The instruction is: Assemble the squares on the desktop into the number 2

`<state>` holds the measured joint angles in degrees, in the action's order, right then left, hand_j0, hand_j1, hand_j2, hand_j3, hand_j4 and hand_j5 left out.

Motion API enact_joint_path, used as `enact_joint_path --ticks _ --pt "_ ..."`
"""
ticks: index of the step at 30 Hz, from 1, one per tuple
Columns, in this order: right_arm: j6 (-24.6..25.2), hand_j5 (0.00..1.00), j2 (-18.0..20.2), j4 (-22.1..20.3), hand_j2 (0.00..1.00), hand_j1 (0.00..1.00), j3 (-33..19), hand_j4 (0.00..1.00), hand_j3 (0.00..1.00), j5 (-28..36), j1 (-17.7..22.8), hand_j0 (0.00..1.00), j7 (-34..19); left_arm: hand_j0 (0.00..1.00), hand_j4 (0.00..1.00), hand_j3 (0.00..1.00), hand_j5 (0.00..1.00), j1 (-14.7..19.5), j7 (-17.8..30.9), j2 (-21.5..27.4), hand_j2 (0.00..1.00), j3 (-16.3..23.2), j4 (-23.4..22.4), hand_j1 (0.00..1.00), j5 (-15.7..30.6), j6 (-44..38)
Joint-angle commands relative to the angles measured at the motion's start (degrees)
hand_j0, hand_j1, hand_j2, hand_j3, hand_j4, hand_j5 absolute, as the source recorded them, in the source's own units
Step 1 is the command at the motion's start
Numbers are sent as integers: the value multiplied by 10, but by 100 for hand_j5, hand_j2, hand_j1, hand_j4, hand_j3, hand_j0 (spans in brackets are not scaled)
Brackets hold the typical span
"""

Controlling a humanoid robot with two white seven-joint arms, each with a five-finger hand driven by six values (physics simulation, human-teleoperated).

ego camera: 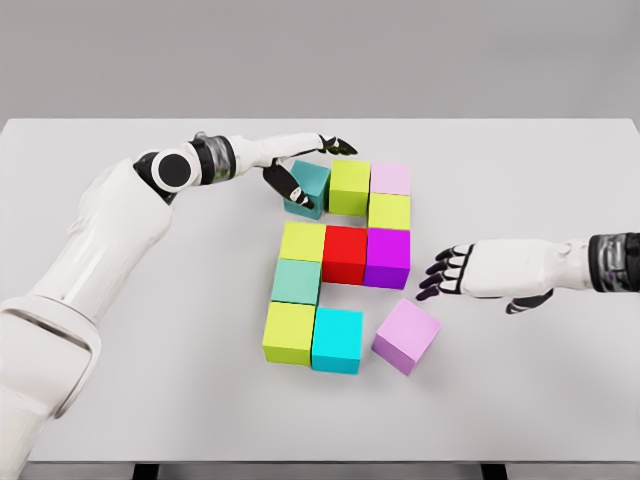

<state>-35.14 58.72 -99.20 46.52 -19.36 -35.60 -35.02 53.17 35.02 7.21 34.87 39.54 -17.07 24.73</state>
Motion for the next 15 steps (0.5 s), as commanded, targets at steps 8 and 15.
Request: enact_joint_path --ticks 8,15 --pt "1 100 -9 -15 100 100 16 100 100 2 1 100 0 92 92 92 92 4 0 -4 92 -2 -11 92 4 8" --pt "1 100 -9 -14 100 100 16 100 100 3 0 100 0 92 92 92 92 4 0 -4 92 -2 -16 92 4 16"
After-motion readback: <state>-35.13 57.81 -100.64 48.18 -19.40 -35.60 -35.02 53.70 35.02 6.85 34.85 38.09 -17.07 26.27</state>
